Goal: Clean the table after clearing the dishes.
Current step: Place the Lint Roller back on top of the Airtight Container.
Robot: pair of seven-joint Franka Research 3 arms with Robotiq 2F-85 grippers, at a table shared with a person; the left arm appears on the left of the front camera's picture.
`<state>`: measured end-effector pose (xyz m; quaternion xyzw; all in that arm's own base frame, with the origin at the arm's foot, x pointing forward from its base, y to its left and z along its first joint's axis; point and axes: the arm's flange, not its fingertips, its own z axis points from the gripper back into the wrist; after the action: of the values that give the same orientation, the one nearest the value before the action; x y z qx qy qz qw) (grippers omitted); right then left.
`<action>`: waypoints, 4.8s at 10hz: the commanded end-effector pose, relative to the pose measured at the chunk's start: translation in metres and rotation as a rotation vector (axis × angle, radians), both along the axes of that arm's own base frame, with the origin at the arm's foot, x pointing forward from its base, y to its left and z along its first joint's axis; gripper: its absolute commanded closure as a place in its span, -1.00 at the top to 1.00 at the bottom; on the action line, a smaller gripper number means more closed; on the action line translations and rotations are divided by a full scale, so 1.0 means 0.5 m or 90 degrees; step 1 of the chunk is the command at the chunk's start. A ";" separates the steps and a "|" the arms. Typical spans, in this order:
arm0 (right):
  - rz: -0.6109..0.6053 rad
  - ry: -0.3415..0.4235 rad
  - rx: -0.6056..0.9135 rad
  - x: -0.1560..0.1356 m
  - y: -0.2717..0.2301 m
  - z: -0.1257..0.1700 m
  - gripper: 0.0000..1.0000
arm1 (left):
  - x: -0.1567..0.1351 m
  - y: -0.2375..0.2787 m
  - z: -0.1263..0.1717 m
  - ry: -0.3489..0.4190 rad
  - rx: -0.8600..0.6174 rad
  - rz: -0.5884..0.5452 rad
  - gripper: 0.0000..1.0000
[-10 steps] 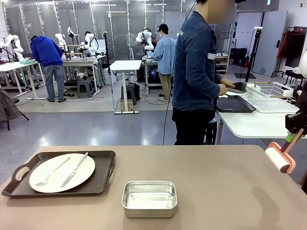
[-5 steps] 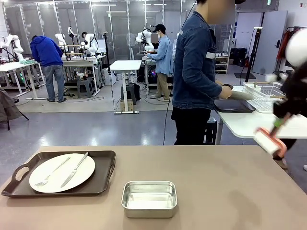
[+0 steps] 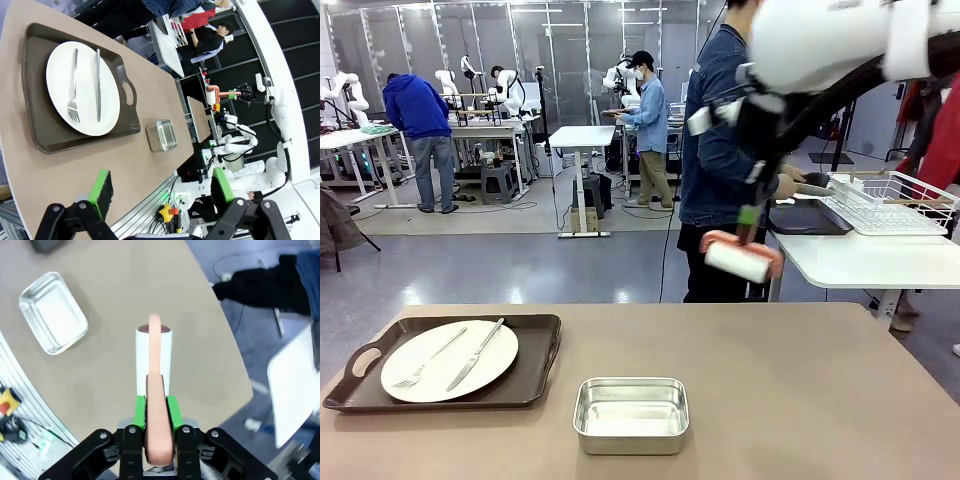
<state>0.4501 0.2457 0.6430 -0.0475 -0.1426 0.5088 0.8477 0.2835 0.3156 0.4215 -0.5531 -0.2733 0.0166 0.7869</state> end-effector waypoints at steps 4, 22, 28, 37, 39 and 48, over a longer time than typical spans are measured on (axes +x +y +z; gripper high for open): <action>0.258 0.020 -0.022 -0.148 0.138 -0.101 -0.56 | -0.006 0.001 0.001 -0.009 -0.001 -0.002 1.00; 0.296 0.138 -0.075 -0.121 0.388 -0.319 -0.56 | -0.006 0.001 0.001 -0.009 -0.001 -0.002 1.00; 0.309 0.141 -0.092 -0.081 0.379 -0.386 -0.56 | -0.006 0.001 0.001 -0.009 -0.001 -0.002 1.00; 0.321 0.151 -0.047 0.011 0.350 -0.468 -0.02 | -0.006 0.001 0.001 -0.009 -0.001 -0.002 1.00; 0.329 0.135 -0.057 0.014 0.343 -0.445 0.69 | -0.006 0.001 0.001 -0.009 -0.001 -0.002 1.00; 0.287 0.066 -0.065 0.019 0.283 -0.357 1.00 | -0.006 0.001 0.001 -0.009 -0.001 -0.002 1.00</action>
<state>0.4660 0.3971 0.4707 -0.0250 -0.0968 0.6945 0.7125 0.2840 0.3152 0.4215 -0.5532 -0.2728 0.0160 0.7870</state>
